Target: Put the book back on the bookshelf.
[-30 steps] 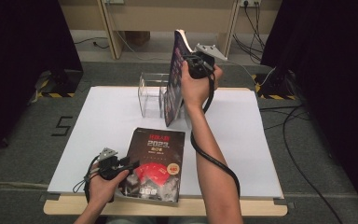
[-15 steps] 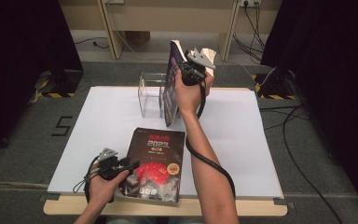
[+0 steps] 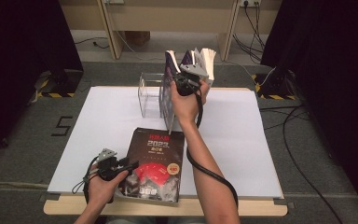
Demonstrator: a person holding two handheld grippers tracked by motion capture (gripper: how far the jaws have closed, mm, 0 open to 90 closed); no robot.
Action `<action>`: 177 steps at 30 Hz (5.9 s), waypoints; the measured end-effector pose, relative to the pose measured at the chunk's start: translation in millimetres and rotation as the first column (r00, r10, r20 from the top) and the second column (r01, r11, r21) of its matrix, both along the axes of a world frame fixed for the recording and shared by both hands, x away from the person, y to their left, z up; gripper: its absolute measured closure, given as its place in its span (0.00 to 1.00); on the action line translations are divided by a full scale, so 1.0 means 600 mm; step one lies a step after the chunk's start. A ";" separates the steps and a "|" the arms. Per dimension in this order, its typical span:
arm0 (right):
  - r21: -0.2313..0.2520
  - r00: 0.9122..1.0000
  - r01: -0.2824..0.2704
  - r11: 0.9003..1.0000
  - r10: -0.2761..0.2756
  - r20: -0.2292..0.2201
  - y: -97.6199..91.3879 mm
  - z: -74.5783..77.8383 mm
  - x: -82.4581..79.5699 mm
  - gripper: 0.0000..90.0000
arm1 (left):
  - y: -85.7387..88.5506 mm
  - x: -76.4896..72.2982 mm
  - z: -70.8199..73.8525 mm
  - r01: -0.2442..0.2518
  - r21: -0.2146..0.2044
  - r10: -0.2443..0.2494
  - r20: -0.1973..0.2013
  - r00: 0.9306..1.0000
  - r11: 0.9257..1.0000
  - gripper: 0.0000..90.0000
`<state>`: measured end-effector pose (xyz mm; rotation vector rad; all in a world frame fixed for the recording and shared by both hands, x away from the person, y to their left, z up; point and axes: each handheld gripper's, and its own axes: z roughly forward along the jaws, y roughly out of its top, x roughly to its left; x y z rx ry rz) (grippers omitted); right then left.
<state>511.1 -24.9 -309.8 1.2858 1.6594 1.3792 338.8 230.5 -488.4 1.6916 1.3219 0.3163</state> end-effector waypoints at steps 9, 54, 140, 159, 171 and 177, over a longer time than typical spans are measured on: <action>0.008 0.986 -0.036 0.999 0.036 -0.162 -0.025 0.009 -0.025 0.84 | -0.003 -0.001 0.000 0.008 0.004 -0.008 0.000 1.000 1.000 0.53; 0.089 0.998 0.018 0.996 -0.012 -0.065 -0.042 0.057 -0.022 0.93 | -0.003 0.001 0.001 0.008 -0.003 -0.008 0.000 1.000 1.000 0.53; -0.022 0.990 0.084 0.996 -0.086 -0.115 -0.072 -0.024 -0.058 0.97 | -0.003 -0.003 0.002 0.017 -0.008 -0.017 0.014 1.000 1.000 0.53; 0.043 0.989 0.086 0.995 -0.080 -0.123 -0.083 -0.028 -0.063 0.78 | -0.004 -0.003 0.002 0.018 -0.010 -0.018 0.015 1.000 1.000 0.53; 0.057 0.985 0.097 0.994 -0.088 -0.147 -0.076 -0.020 -0.030 0.72 | -0.003 -0.002 0.003 0.012 -0.015 -0.012 0.015 1.000 1.000 0.53; 0.033 0.980 0.110 0.993 -0.103 -0.171 -0.067 -0.020 -0.010 0.75 | -0.001 -0.002 0.004 0.014 -0.013 -0.014 0.016 1.000 1.000 0.53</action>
